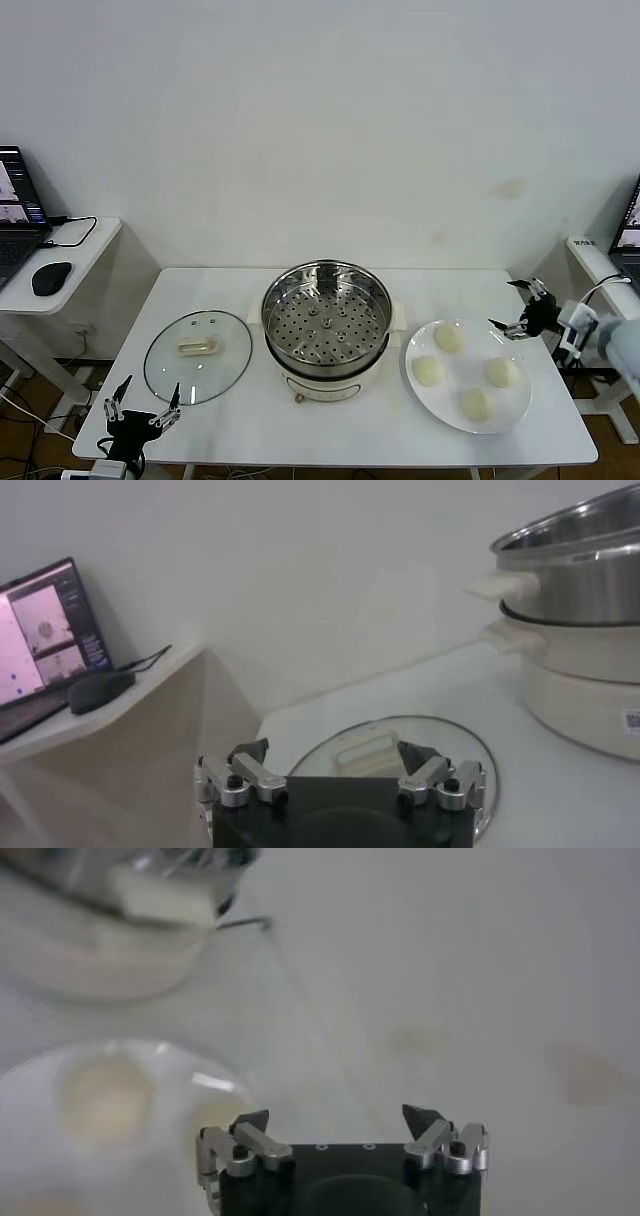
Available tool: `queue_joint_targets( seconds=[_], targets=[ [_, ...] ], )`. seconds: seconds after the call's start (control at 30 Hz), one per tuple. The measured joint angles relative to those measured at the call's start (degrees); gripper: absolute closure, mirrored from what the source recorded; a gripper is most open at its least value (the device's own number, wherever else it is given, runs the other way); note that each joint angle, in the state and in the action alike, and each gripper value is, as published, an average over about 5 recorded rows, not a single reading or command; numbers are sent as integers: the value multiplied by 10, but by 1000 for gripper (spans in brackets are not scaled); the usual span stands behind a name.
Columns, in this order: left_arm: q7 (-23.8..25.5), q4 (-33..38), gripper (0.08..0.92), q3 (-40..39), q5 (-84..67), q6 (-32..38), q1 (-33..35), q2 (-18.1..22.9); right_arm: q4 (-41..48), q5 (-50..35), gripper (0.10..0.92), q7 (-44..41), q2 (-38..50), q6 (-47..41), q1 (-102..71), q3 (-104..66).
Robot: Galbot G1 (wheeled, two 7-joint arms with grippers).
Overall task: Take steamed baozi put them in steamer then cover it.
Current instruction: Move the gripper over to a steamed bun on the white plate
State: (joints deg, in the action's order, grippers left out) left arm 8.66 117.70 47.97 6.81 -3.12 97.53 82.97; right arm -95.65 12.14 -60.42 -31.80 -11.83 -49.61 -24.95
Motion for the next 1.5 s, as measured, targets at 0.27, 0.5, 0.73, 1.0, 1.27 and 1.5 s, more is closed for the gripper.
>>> queue_joint_targets(
  seconds=[0.27, 0.5, 0.73, 1.0, 1.27, 1.5],
  targets=[
    [1, 18, 177, 5, 7, 1, 14, 9, 79, 89, 202, -86, -26, 45, 139, 144],
    [3, 27, 177, 8, 14, 2, 26, 14, 149, 150, 203, -112, -80, 73, 215, 227],
    [4, 25, 177, 9, 16, 2, 30, 16, 214, 182, 203, -116, -133, 89, 259, 271],
    [4, 18, 177, 8, 17, 1, 31, 19, 271, 212, 202, -112, -178, 105, 281, 302],
    [4, 14, 177, 7, 17, 1, 32, 20, 302, 242, 202, -101, -199, 113, 288, 315],
    [3, 10, 177, 6, 18, 1, 35, 21, 317, 259, 203, -87, -210, 114, 288, 318]
  ],
)
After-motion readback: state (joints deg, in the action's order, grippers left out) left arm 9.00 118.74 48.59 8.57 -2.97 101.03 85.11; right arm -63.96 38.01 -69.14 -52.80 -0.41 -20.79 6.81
